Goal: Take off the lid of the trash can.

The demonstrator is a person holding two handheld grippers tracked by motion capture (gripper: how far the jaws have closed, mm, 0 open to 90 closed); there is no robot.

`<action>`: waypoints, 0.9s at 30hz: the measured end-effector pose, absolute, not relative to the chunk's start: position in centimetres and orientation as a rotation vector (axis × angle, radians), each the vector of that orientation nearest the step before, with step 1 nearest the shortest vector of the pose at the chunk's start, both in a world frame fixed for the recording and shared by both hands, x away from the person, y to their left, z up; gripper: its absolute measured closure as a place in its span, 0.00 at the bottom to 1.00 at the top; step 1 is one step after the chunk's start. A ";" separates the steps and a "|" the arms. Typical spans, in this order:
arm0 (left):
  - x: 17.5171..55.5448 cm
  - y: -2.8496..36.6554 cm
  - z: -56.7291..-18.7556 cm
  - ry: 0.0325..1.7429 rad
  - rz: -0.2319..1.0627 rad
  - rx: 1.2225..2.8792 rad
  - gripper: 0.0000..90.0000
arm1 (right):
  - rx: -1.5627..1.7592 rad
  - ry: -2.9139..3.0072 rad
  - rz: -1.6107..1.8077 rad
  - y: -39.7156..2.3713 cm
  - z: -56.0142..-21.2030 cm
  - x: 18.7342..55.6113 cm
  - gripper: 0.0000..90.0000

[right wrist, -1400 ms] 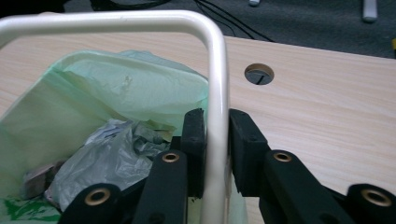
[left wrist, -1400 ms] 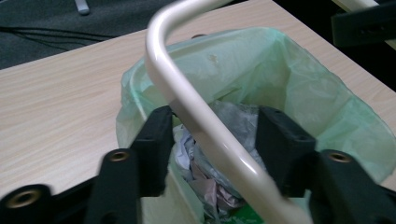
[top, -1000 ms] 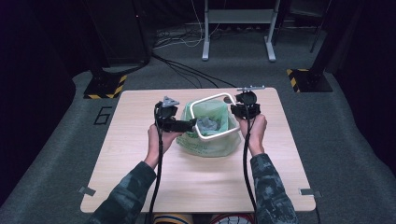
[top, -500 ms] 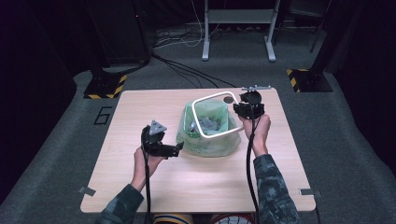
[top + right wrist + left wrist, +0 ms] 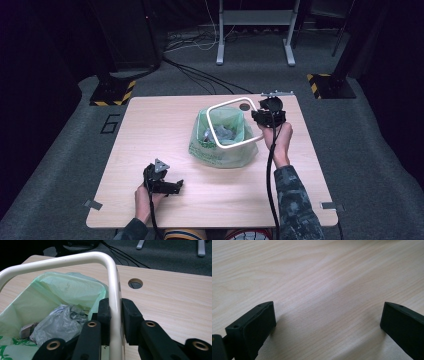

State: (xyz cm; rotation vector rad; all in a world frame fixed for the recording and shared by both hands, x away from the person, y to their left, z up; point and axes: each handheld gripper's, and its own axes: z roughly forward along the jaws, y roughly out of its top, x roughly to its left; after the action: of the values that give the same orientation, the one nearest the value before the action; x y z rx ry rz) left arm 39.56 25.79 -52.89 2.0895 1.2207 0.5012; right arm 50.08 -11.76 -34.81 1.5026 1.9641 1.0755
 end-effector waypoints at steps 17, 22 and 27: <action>39.8 25.8 -53.0 1.228 0.513 2.072 0.00 | 1.518 1.936 1.076 -13.1 -34.4 49.5 0.87; 39.9 25.8 -53.0 1.230 0.513 2.070 0.00 | 1.523 1.921 1.084 -13.9 -34.3 49.3 0.87; 39.9 25.8 -53.0 1.230 0.513 2.070 0.00 | 1.527 1.902 1.085 -14.7 -34.0 49.0 0.87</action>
State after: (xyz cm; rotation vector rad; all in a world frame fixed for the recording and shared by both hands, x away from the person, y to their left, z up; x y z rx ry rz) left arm 39.88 25.78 -53.02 2.0697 1.2301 0.5132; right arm 49.01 -14.67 -34.03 1.5270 1.9022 1.0852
